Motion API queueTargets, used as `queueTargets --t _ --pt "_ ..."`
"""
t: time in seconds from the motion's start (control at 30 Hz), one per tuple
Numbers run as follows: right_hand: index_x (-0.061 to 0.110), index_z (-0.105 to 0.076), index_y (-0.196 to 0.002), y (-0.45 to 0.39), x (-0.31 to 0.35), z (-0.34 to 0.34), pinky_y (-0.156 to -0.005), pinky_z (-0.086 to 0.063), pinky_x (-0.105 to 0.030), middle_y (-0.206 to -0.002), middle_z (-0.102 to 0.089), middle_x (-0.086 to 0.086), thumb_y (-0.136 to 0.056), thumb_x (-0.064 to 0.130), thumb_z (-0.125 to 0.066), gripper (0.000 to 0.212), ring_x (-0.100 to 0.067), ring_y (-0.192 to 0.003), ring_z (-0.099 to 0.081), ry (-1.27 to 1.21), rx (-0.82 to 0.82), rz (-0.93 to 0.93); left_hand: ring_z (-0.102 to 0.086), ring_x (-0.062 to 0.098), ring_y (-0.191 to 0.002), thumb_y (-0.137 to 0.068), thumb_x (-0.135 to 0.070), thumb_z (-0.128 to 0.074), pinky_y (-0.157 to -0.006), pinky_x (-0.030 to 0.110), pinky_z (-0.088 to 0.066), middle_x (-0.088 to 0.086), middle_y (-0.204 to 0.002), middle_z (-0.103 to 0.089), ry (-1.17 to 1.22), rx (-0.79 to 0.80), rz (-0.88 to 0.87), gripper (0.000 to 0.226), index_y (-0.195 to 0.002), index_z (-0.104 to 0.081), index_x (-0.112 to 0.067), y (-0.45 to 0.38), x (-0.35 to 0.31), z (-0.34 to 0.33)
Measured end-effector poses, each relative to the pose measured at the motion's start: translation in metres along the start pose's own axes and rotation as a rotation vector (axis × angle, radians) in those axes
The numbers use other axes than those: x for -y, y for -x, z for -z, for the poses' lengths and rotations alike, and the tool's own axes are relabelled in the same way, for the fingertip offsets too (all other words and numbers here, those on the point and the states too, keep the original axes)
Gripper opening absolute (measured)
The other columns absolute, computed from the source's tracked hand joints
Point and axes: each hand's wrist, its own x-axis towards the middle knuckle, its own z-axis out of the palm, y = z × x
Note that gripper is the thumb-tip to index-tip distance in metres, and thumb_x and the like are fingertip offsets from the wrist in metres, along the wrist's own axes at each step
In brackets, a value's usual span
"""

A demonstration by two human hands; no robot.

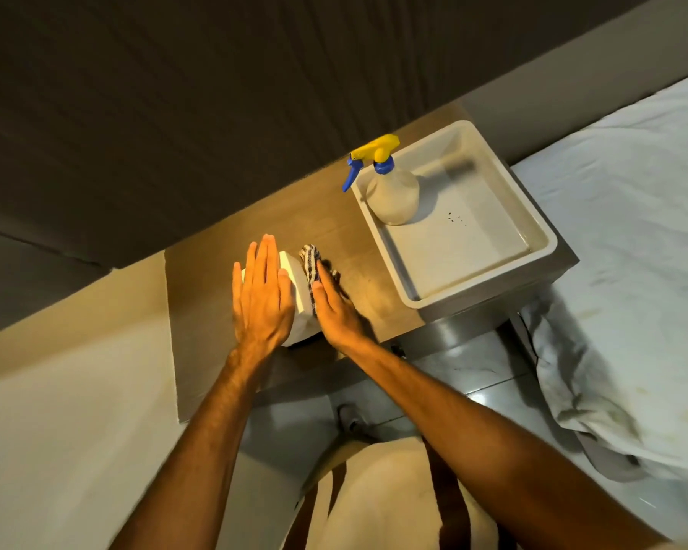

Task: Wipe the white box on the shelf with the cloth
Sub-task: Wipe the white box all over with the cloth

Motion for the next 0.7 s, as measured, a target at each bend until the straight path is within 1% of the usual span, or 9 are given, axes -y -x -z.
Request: queueTargets --t 0.07,0.13,0.27,0.33,0.4,0.5,0.57,0.63,0.7 --pt "0.043 -0.01 -0.16 0.027 0.002 -0.001 -0.106 -0.041 -0.036 -0.169 -0.023 -0.004 -0.11 0.043 -0.024 0.052 -0.021 -0.139 -0.043 -0.021 -0.008 0.001 -0.008 0.021 -0.159 -0.101 -0.048 -0.006 -0.129 0.05 -0.003 0.005 -0.171 -0.015 0.013 -0.006 -0.001 0.07 -0.162 -0.012 -0.014 0.0 -0.001 0.001" --pt "0.04 -0.015 -0.16 0.046 0.014 -0.001 -0.1 -0.043 -0.028 -0.165 -0.032 -0.003 -0.111 0.039 -0.028 0.051 -0.019 -0.135 -0.049 -0.11 -0.001 0.055 -0.007 0.021 -0.159 -0.101 -0.048 -0.006 -0.129 0.05 -0.002 0.005 -0.171 -0.014 0.019 -0.003 -0.003 0.07 -0.162 -0.011 -0.013 0.0 -0.002 0.002" --pt "0.025 -0.037 -0.155 0.018 0.043 -0.001 -0.112 -0.048 -0.042 -0.152 -0.05 -0.011 -0.109 0.032 -0.04 0.047 -0.023 -0.133 -0.054 -0.248 -0.039 0.067 -0.004 0.017 -0.159 -0.102 -0.05 -0.007 -0.129 0.05 0.0 0.002 -0.171 -0.014 0.041 0.013 -0.016 0.068 -0.162 -0.012 -0.018 0.002 0.0 0.0" --pt "0.023 -0.041 -0.153 -0.004 0.045 0.001 -0.108 -0.05 -0.04 -0.148 -0.053 -0.012 -0.11 0.032 -0.038 0.044 -0.024 -0.13 -0.057 -0.196 -0.028 0.075 -0.006 0.017 -0.159 -0.102 -0.049 -0.008 -0.129 0.048 0.0 0.002 -0.171 -0.015 0.057 0.004 -0.006 0.067 -0.162 -0.013 -0.018 0.001 0.001 -0.001" --pt "0.024 -0.037 -0.155 -0.017 0.031 0.0 -0.104 -0.047 -0.032 -0.151 -0.051 -0.012 -0.11 0.033 -0.033 0.046 -0.026 -0.132 -0.055 -0.161 -0.033 0.065 -0.007 0.019 -0.159 -0.103 -0.046 -0.009 -0.129 0.05 -0.003 0.003 -0.171 -0.016 0.042 0.0 -0.004 0.066 -0.162 -0.012 -0.016 0.0 0.001 -0.001" --pt "0.032 -0.02 -0.16 -0.003 0.009 -0.003 -0.113 -0.039 -0.04 -0.165 -0.03 -0.007 -0.111 0.038 -0.027 0.05 -0.028 -0.148 -0.038 -0.088 -0.04 0.01 -0.01 0.024 -0.158 -0.103 -0.043 -0.01 -0.129 0.051 -0.005 0.006 -0.17 -0.017 0.003 -0.002 -0.02 0.066 -0.161 -0.014 -0.012 0.0 0.001 0.0" --pt "0.039 -0.015 -0.16 0.023 0.002 -0.006 -0.116 -0.034 -0.038 -0.169 -0.02 -0.001 -0.11 0.041 -0.026 0.051 -0.023 -0.151 -0.03 -0.063 -0.043 0.002 -0.011 0.025 -0.158 -0.102 -0.045 -0.01 -0.128 0.05 -0.005 0.008 -0.17 -0.018 0.003 -0.008 -0.022 0.068 -0.161 -0.015 -0.011 0.0 0.0 0.001" --pt "0.041 -0.014 -0.16 0.047 0.008 -0.005 -0.111 -0.033 -0.029 -0.169 -0.02 0.003 -0.111 0.039 -0.027 0.051 -0.012 -0.147 -0.03 -0.101 -0.016 0.067 -0.01 0.024 -0.158 -0.102 -0.043 -0.01 -0.129 0.05 -0.004 0.007 -0.17 -0.018 0.004 -0.006 -0.021 0.067 -0.161 -0.015 -0.011 0.0 0.0 0.002" --pt "0.037 -0.018 -0.16 0.047 0.021 -0.006 -0.111 -0.035 -0.027 -0.167 -0.027 0.002 -0.111 0.036 -0.03 0.051 -0.006 -0.141 -0.034 -0.156 -0.005 0.121 -0.007 0.021 -0.159 -0.104 -0.041 -0.011 -0.129 0.051 -0.004 0.005 -0.171 -0.016 0.015 0.006 -0.023 0.063 -0.161 -0.013 -0.014 0.001 0.002 0.001"
